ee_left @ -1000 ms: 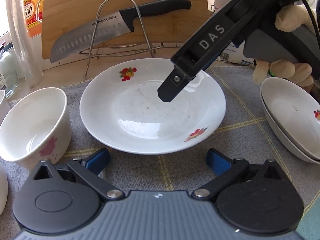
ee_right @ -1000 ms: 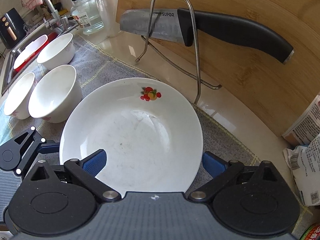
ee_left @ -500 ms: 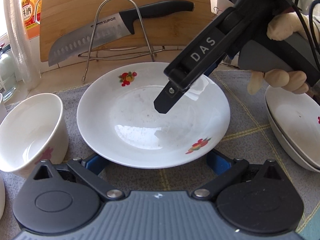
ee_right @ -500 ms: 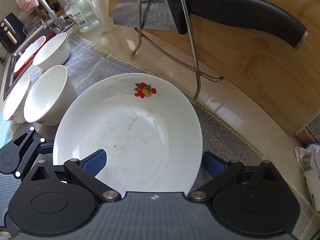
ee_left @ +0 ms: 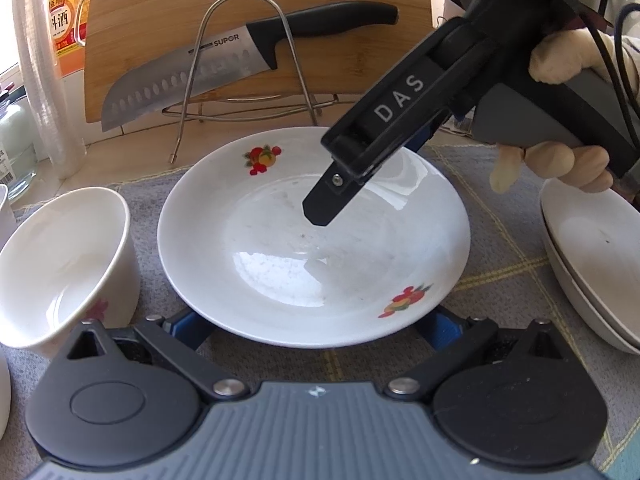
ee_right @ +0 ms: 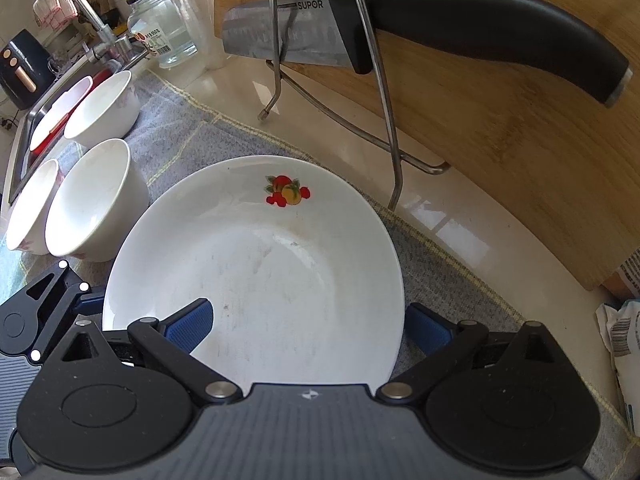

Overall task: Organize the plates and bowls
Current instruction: 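Lift the red-flower plate off the mat with the right gripper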

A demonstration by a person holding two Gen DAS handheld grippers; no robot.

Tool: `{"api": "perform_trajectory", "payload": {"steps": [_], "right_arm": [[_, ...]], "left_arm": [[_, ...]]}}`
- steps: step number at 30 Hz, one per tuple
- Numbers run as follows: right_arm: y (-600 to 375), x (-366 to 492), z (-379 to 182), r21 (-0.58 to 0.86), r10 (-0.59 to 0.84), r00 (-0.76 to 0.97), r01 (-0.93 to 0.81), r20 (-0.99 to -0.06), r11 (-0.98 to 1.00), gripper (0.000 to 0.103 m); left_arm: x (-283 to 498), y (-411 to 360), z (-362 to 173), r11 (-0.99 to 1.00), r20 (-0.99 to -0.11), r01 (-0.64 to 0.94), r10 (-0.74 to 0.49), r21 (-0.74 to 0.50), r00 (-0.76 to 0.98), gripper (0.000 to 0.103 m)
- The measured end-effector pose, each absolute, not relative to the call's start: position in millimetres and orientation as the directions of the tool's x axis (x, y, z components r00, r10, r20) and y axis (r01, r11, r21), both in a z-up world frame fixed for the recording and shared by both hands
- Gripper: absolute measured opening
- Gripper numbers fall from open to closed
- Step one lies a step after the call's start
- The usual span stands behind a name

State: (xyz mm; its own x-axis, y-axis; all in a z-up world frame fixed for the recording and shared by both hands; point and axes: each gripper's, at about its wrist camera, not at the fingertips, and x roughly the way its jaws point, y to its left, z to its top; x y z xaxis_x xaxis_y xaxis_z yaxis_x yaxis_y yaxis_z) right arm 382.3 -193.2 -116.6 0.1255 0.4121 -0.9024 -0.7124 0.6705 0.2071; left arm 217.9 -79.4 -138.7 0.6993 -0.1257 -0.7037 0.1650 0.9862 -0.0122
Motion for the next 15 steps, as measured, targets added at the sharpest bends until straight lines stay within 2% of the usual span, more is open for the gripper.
{"api": "perform_trajectory", "payload": {"steps": [15], "right_arm": [[-187.5, 382.3, -118.6, 0.186, 0.411, 0.143, -0.728, -0.900, 0.660, 0.103]], "left_arm": [[217.9, -80.2, -138.3, 0.988, -0.705, 0.157, -0.119, -0.012, 0.699, 0.103]]}}
